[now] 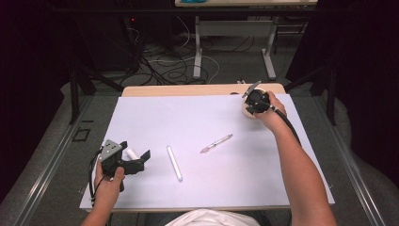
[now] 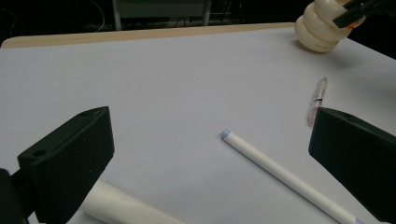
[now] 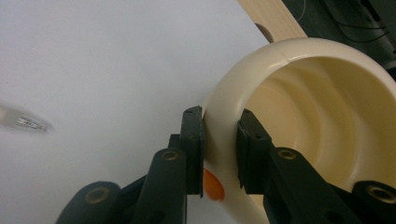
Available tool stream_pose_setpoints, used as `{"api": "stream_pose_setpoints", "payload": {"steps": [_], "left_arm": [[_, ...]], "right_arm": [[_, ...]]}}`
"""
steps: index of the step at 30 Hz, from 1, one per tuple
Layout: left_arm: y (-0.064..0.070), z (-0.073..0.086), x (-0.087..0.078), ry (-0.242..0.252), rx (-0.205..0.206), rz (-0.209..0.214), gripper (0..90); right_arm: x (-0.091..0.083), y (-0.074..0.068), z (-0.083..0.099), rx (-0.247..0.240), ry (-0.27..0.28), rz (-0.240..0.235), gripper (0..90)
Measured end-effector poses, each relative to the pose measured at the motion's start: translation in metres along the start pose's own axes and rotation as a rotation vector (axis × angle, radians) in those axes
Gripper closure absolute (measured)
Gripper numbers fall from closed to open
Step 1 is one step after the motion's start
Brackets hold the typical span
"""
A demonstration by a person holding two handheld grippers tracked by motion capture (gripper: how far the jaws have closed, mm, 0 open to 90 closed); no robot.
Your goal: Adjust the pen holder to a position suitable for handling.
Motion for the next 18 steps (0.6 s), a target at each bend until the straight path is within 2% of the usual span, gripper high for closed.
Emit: {"api": "stream_pose_setpoints", "payload": {"steps": [7,8,9,10,11,12,13,18], "left_arm": [[0.0,0.0,0.0,-0.002,0.003,-0.002,0.2],[0.0,0.0,0.0,-0.002,0.002,-0.002,0.2],[0.0,0.0,0.0,-0.002,0.002,-0.003,0.2],[0.0,0.0,0.0,-0.001,0.002,-0.003,0.2],[0.0,0.0,0.0,-0.002,0.003,-0.003,0.2],[0.0,0.0,0.0,-0.003,0.004,-0.002,0.2],[0.0,0.0,0.0,-0.003,0.004,-0.003,0.2],[-0.001,0.0,0.0,0.002,-0.007,-0.003,0.2]], "right_arm": [[-0.008,-0.006,-0.009,-0.02,0.046,-0.003,75.4],[-0.009,-0.011,-0.012,-0.024,0.068,-0.021,75.4],[-0.009,-0.011,-0.012,-0.024,0.068,-0.021,75.4],[-0.015,-0.015,-0.013,-0.04,0.022,-0.03,75.4],[-0.014,-0.018,-0.015,-0.021,0.059,-0.03,75.4],[-0.014,-0.018,-0.015,-0.021,0.059,-0.03,75.4],[-0.016,-0.021,-0.019,-0.051,0.076,-0.031,75.4],[-0.021,-0.029,-0.025,-0.069,0.086,-0.048,75.5]]}}
Point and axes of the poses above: each handheld gripper's, and its own axes: x roughly forward along the jaws, z roughly out of its underside, y roughly to its right, the point moved 5 cm from there along x, roughly forward along the jaws, and after that the axes turned 2 degrees about -z, right-handed, at the moved point
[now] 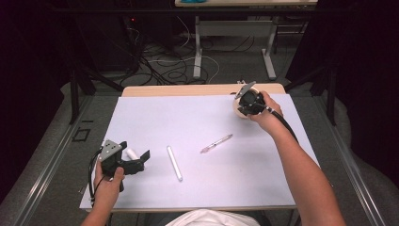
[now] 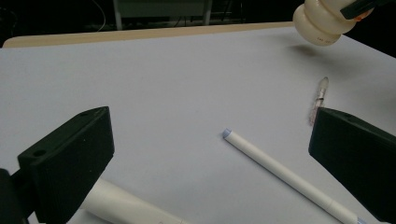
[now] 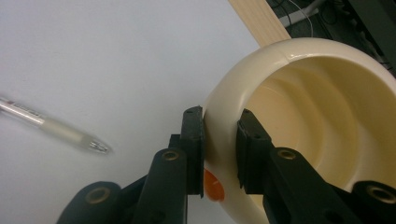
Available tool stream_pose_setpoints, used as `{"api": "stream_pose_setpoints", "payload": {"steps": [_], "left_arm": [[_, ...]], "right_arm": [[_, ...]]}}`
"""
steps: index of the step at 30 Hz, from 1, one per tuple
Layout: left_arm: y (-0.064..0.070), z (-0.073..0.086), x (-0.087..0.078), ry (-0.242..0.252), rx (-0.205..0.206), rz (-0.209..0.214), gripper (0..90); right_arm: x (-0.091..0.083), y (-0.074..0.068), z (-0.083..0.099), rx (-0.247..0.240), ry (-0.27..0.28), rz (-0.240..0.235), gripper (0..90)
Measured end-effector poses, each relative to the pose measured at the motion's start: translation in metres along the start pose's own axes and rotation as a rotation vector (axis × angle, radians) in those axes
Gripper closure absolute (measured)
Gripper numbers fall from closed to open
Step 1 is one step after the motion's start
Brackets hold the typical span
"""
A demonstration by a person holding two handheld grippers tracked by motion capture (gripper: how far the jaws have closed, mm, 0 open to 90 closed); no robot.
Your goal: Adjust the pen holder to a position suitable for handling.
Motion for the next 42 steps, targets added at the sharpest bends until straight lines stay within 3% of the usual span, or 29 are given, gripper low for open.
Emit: {"api": "stream_pose_setpoints", "payload": {"steps": [10,21,42], "left_arm": [[0.0,0.0,0.0,-0.002,0.005,-0.001,0.2],[0.0,0.0,0.0,-0.003,0.002,0.003,0.2],[0.001,0.0,0.0,-0.003,0.007,0.004,0.2]], "right_arm": [[-0.004,-0.027,-0.025,-0.044,0.004,-0.052,75.7],[0.008,-0.063,-0.055,-0.083,0.002,-0.133,75.6],[0.021,-0.101,-0.079,-0.147,-0.022,-0.23,75.4]]}}
Point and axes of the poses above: each handheld gripper's, and its own axes: x roughly forward along the jaws, z roughly out of its underside, y roughly to its right, the point moved 5 cm from there along x, roughly forward along the jaws, and after that the axes turned 2 degrees about -z, right-handed, at the moved point
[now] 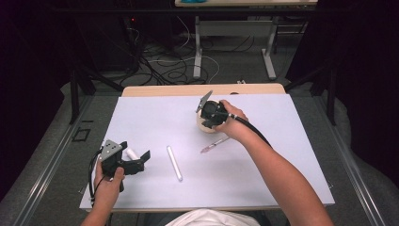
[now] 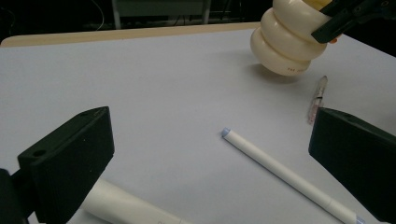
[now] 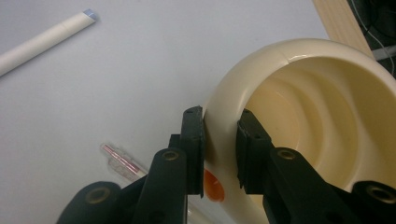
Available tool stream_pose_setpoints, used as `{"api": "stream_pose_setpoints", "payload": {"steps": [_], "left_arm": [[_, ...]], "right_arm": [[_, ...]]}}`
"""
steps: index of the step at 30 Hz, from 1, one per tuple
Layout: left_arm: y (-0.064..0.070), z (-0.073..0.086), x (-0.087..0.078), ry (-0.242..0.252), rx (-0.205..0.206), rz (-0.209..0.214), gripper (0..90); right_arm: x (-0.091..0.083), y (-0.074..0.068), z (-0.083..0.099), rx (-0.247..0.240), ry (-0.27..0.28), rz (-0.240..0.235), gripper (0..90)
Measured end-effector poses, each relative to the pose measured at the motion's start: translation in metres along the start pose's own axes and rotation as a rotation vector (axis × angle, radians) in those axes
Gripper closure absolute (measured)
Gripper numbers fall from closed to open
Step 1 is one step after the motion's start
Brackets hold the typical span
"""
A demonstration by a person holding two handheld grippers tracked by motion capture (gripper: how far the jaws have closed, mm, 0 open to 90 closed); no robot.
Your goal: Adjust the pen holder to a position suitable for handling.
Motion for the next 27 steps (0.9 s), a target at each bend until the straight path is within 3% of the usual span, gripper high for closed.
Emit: {"api": "stream_pose_setpoints", "payload": {"steps": [14,21,27], "left_arm": [[0.0,0.001,0.001,-0.012,0.004,0.0,0.2],[0.0,0.001,0.001,-0.01,-0.007,0.002,0.2],[0.0,0.001,0.002,-0.012,-0.006,0.002,0.2]], "right_arm": [[0.008,-0.011,-0.008,0.01,-0.035,-0.056,75.2],[0.013,-0.014,-0.011,0.077,-0.046,-0.097,75.2],[0.017,-0.014,-0.013,0.08,-0.053,-0.108,75.2]]}}
Point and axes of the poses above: each handheld gripper's, and its own axes: x roughly forward along the jaws, z roughly out of its underside, y roughly to its right, the point moved 5 cm from there along x, roughly forward along the jaws, and after that the axes turned 2 degrees about -z, right-handed, at the moved point
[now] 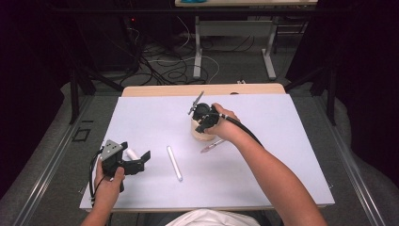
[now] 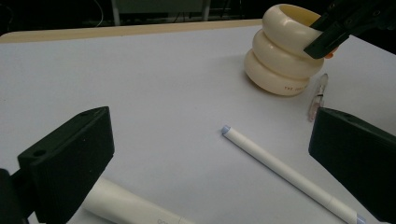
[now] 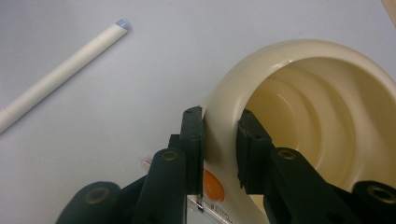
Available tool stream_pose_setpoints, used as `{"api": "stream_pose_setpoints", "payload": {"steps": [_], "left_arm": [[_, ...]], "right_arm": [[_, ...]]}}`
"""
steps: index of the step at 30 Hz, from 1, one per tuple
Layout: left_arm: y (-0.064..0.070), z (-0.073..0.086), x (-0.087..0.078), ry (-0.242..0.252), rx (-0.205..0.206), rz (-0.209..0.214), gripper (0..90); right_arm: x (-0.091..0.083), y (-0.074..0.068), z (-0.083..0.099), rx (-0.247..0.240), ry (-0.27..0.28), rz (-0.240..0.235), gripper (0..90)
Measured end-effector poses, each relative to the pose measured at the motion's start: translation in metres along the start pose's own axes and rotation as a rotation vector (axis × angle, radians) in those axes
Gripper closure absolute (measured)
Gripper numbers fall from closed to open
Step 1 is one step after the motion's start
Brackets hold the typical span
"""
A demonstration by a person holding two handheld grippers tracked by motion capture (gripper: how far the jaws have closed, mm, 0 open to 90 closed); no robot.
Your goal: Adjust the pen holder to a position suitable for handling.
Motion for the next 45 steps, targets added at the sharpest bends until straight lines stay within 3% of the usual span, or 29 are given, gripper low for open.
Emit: {"api": "stream_pose_setpoints", "payload": {"steps": [7,12,17,29,38,45], "left_arm": [[0.0,0.0,0.0,0.001,0.0,0.002,0.2],[0.0,0.0,0.0,-0.002,0.005,0.002,0.2],[0.001,0.0,0.0,-0.004,0.007,0.001,0.2],[0.001,0.001,0.002,-0.015,0.017,-0.004,0.2],[0.001,0.001,0.003,-0.013,0.016,-0.004,0.2],[0.001,0.0,0.003,-0.017,0.008,0.005,0.3]], "right_arm": [[0.003,0.004,-0.004,0.03,0.016,0.01,74.0],[0.005,0.005,-0.006,-0.006,0.026,0.02,72.8],[0.006,0.005,-0.006,-0.011,0.031,0.039,68.2],[-0.015,-0.001,-0.01,0.006,0.156,0.101,50.1],[-0.035,-0.007,0.0,0.101,0.241,0.133,40.5],[-0.045,-0.017,0.014,0.128,0.303,0.153,39.0]]}}
Point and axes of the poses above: each handheld gripper's, and its own axes: x roughly forward along the jaws, z roughly out of its underside, y roughly to its right, the point moved 5 cm from there along x, roughly forward along the jaws, and after that the axes turned 2 degrees about -z, right-handed, at the moved point
